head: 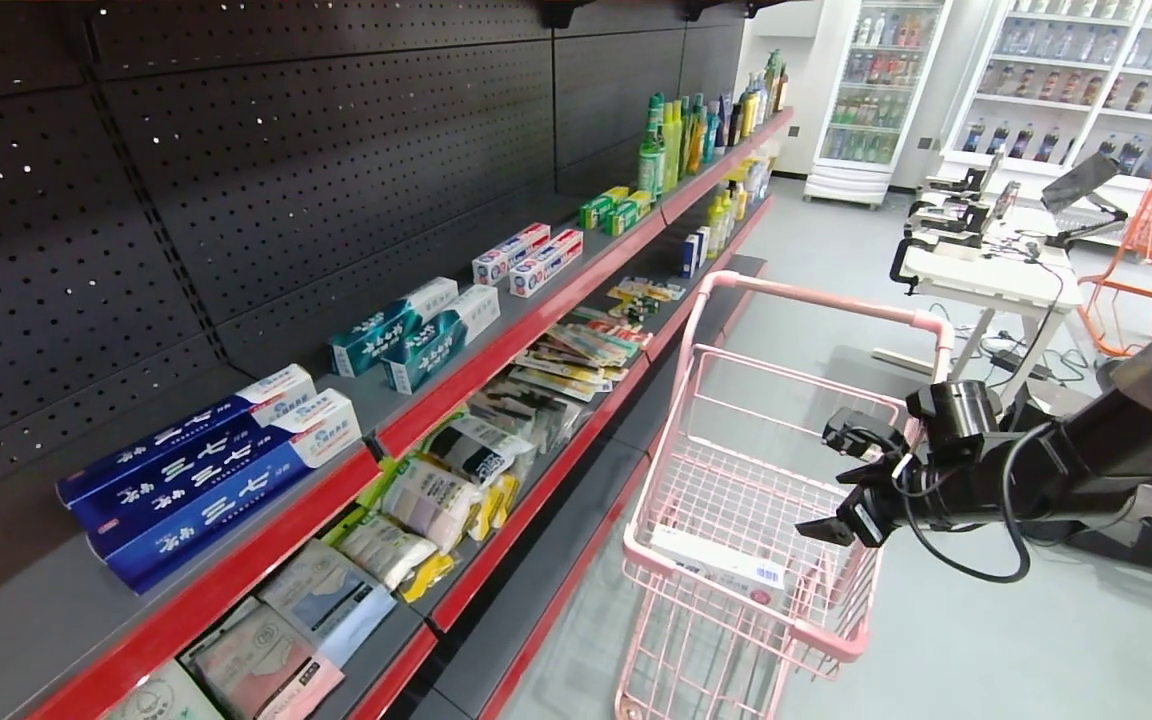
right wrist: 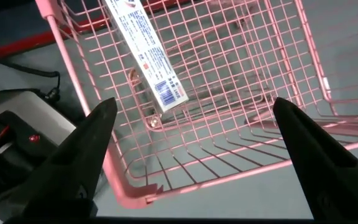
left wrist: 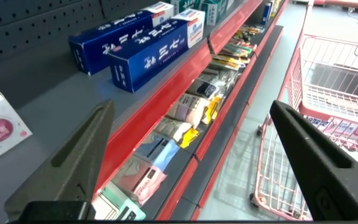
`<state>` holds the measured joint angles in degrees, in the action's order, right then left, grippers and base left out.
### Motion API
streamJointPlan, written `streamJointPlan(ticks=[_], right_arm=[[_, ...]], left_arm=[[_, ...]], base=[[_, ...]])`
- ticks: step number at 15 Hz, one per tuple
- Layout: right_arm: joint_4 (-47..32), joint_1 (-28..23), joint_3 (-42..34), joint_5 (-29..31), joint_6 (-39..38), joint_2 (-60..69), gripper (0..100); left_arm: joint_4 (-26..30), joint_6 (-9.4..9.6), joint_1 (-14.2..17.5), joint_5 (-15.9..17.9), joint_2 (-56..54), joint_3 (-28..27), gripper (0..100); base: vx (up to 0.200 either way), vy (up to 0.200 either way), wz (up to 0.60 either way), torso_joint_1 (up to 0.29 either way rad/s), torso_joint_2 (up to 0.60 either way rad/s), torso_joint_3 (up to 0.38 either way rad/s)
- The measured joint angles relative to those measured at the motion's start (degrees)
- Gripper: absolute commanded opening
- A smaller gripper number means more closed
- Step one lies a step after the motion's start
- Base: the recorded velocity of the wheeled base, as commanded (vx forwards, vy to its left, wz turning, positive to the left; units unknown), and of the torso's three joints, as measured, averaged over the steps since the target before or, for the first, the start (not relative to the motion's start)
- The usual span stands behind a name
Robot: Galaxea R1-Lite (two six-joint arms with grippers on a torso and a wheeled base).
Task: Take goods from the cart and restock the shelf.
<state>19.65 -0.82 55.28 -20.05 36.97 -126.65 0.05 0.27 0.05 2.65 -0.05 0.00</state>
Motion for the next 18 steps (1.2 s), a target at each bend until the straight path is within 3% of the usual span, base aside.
streamJointPlan(ticks=[18], right_arm=[[-0.1,0.8,4.0,-0.4,0.1,-2.4,100]], left_arm=[[0.0,-0.02,0.0,0.0,0.0,0.0,100]], base=[[0.0,0.0,0.0,-0.168,0.38,0.204]])
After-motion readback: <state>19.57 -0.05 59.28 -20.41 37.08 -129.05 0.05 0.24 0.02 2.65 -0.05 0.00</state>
